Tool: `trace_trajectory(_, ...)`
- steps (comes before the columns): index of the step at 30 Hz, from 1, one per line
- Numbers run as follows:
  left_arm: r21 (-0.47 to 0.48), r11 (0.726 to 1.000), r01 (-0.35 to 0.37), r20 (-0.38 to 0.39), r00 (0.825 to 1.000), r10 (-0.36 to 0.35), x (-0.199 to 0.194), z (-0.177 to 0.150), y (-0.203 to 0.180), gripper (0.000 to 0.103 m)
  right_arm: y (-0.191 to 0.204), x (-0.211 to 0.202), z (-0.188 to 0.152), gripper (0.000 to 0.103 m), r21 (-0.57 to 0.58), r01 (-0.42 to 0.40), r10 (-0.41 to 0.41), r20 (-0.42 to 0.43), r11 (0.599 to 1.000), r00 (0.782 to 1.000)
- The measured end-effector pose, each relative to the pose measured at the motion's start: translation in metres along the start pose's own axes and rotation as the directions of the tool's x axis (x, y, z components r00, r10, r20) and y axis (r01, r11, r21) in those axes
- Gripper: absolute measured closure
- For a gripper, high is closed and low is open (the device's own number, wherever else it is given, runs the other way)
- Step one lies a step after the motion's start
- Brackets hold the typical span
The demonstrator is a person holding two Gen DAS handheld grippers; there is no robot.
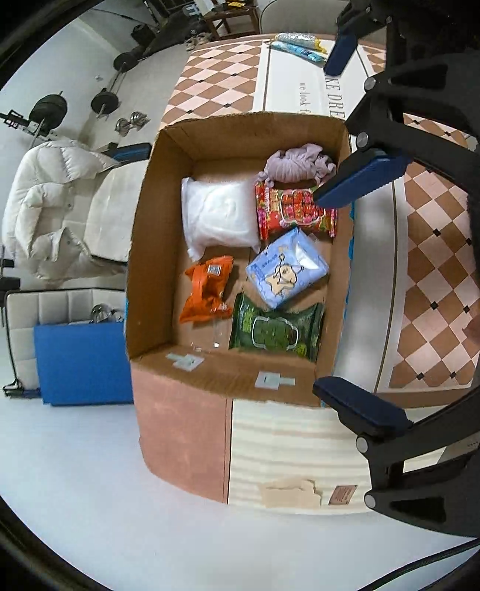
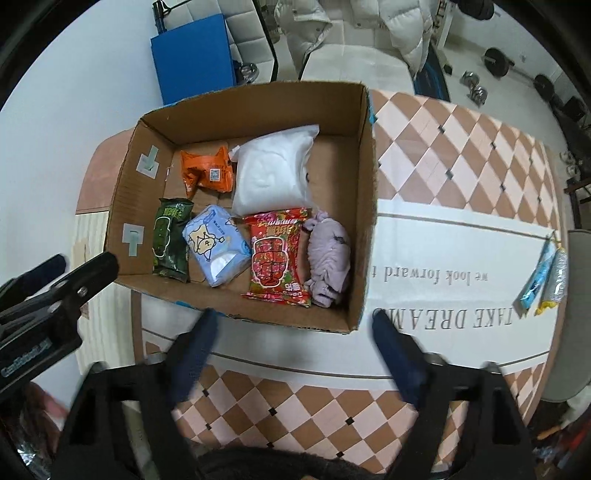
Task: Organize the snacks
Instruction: 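Place the candy bag and lilac cloth into the box and release, then move both tools toward the blue tube and silver scrubber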
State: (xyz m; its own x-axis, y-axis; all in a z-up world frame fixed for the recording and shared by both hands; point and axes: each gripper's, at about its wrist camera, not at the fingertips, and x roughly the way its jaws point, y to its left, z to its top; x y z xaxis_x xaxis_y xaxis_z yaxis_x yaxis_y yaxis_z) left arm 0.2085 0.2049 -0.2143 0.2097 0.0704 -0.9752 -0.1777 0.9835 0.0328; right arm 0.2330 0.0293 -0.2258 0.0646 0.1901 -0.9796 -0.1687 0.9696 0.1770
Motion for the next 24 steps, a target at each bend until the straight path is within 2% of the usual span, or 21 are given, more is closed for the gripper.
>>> trace_trajectory(1,-0.004,1.0,-0.005,0.005,1.0,0.005,-0.002,-0.001,0.002,0.01,0.002,-0.004,-0.002,0.002,-0.008,0.001,0.0,0.015,1.0,1.0)
trace_trajectory(2,-0.015,1.0,-0.004,0.012,1.0,0.004,-0.005,-0.003,0.004,0.01,0.003,-0.006,-0.004,0.001,-0.009,0.004,-0.003,0.023,1.0,1.0)
trace_trajectory(6,-0.032,0.999,0.003,0.026,1.0,-0.002,-0.012,-0.009,0.008,0.01,0.005,-0.018,-0.011,0.0,-0.016,0.012,-0.011,0.06,1.0,0.998)
trace_trajectory(10,-0.014,1.0,-0.024,0.048,0.999,0.025,-0.022,-0.015,0.002,0.01,0.003,-0.026,-0.016,0.0,-0.013,0.012,-0.011,0.087,1.0,0.996)
trace_trajectory(15,0.007,0.999,-0.039,0.068,0.997,0.039,-0.034,-0.016,-0.012,0.01,-0.005,-0.037,-0.021,0.0,-0.011,-0.022,0.023,0.103,1.0,0.994)
trace_trajectory(20,0.057,0.998,-0.039,0.099,0.994,0.033,-0.049,-0.008,-0.048,0.01,-0.033,-0.05,-0.024,0.0,0.032,-0.071,0.067,0.128,0.997,0.99)
trace_trajectory(24,0.135,0.99,-0.035,0.129,0.991,0.017,-0.056,0.0,-0.097,0.01,-0.083,-0.061,-0.032,0.0,0.109,-0.078,0.062,0.148,0.991,0.987)
